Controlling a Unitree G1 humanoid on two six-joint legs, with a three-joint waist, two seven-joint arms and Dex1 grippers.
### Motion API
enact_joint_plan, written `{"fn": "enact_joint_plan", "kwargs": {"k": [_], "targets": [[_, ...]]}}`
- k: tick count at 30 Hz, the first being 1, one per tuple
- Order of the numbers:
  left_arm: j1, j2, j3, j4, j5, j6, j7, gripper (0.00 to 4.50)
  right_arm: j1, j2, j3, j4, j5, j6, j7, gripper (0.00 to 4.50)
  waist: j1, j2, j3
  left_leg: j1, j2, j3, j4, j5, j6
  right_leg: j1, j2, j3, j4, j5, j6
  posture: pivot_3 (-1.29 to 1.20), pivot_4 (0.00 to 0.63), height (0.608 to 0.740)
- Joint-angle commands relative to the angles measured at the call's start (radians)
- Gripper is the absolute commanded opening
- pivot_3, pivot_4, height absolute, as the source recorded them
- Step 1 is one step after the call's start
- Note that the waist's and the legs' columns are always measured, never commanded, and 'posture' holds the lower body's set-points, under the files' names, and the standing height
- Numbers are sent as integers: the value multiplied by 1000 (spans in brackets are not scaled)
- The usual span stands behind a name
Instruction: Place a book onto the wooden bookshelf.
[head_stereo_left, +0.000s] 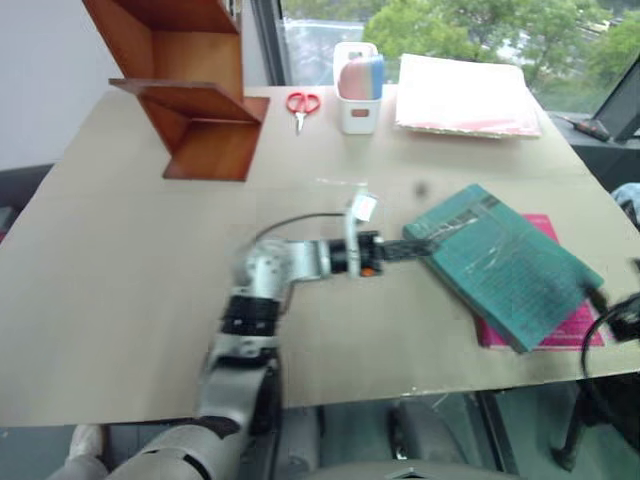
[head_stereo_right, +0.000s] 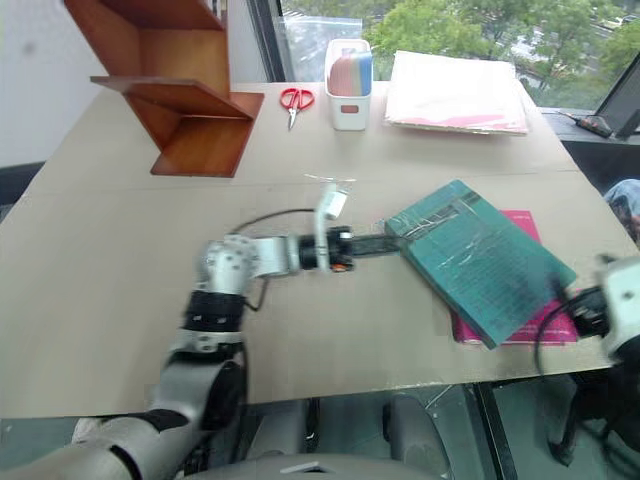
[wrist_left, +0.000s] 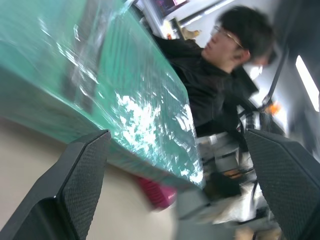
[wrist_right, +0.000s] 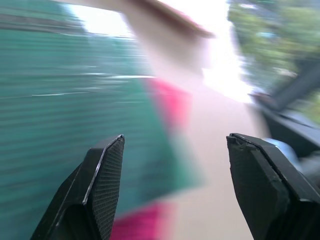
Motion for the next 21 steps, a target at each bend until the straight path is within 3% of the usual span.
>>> {"fn": "enact_joint_plan", "kwargs": {"k": [1,6,11,16,21], "targets": [[18,17,-31,-84,-18,-92,-109,4500,-130,-111,-53,162,-16,86,-28,2128,14,1,0,0,0,0,1,0,0,1,0,0,-1,0,0,0,150,740],[68,60,-50,-196,8,-212,-177,4500,-251,-241,17,433,-37,131,13,61,32,0,0,-4,-4,0,3,-1,2,1,-2,2,-4,0,2,0,150,740],[150,177,-106,-287,143,-583,-419,4500,-455,-346,132,645,12,353,54,61,18,5,0,-2,-4,2,2,-1,1,1,-2,5,-2,-1,2,0,150,740],[179,322,-109,-300,162,-745,-624,4500,-618,-343,184,810,56,433,79,61,14,6,1,-1,-3,2,1,-1,2,0,-1,6,-2,-1,2,0,150,740],[192,384,-88,-307,153,-790,-661,4500,-746,-314,257,972,103,512,127,61,16,5,1,-3,-4,3,2,-1,2,0,-1,6,-3,-1,2,0,150,740]]}}
